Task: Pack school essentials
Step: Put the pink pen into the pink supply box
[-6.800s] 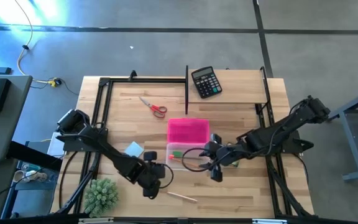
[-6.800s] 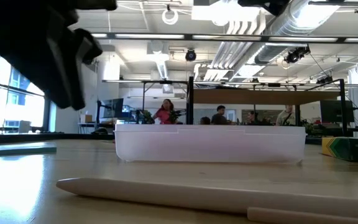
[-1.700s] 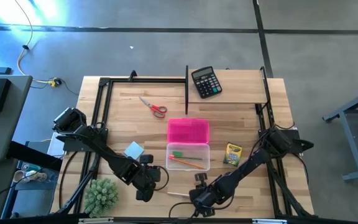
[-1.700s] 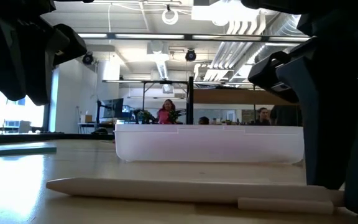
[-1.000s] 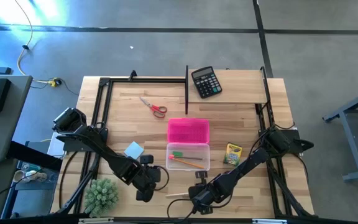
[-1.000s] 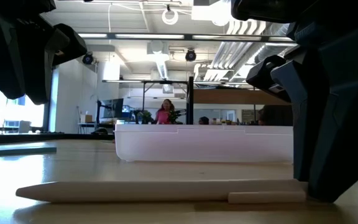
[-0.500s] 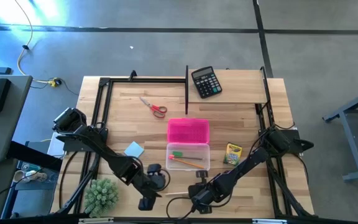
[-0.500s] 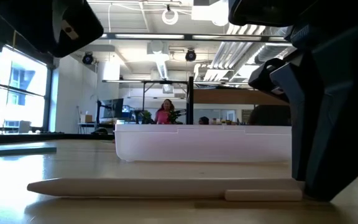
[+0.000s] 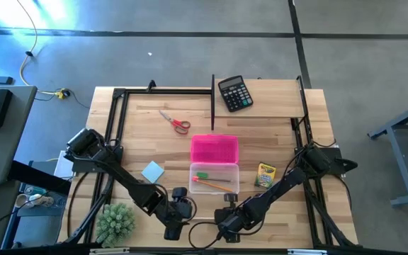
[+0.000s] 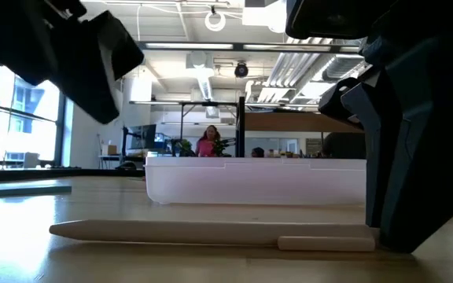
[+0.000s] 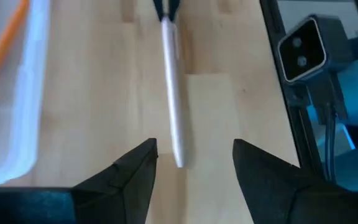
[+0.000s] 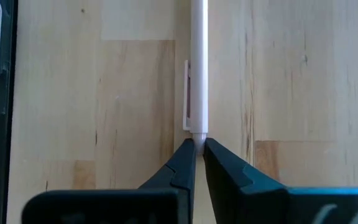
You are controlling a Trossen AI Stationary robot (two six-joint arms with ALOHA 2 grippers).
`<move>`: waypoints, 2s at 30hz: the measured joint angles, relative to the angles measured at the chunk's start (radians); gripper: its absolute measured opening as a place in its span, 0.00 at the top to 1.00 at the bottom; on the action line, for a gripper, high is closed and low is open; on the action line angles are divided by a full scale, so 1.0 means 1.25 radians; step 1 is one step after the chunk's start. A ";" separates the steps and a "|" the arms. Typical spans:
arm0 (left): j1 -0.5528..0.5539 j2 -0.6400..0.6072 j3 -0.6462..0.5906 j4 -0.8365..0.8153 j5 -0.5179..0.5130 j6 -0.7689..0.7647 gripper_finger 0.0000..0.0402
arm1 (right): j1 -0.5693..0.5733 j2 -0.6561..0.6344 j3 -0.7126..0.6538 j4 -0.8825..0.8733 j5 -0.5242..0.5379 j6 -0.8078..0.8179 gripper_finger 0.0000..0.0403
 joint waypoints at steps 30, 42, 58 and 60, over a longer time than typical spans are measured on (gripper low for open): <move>0.009 0.096 0.000 0.010 0.000 -0.003 0.55 | -0.027 0.002 -0.001 0.051 -0.028 0.012 0.95; 0.008 0.129 0.002 0.011 -0.030 -0.004 0.61 | -0.032 0.002 -0.001 0.062 -0.034 0.009 0.95; 0.013 0.131 0.002 -0.015 -0.026 0.048 0.94 | -0.032 0.002 -0.001 0.068 -0.034 0.012 0.95; 0.013 0.131 0.002 -0.015 -0.026 0.049 0.96 | -0.032 0.002 -0.001 0.068 -0.034 0.012 0.95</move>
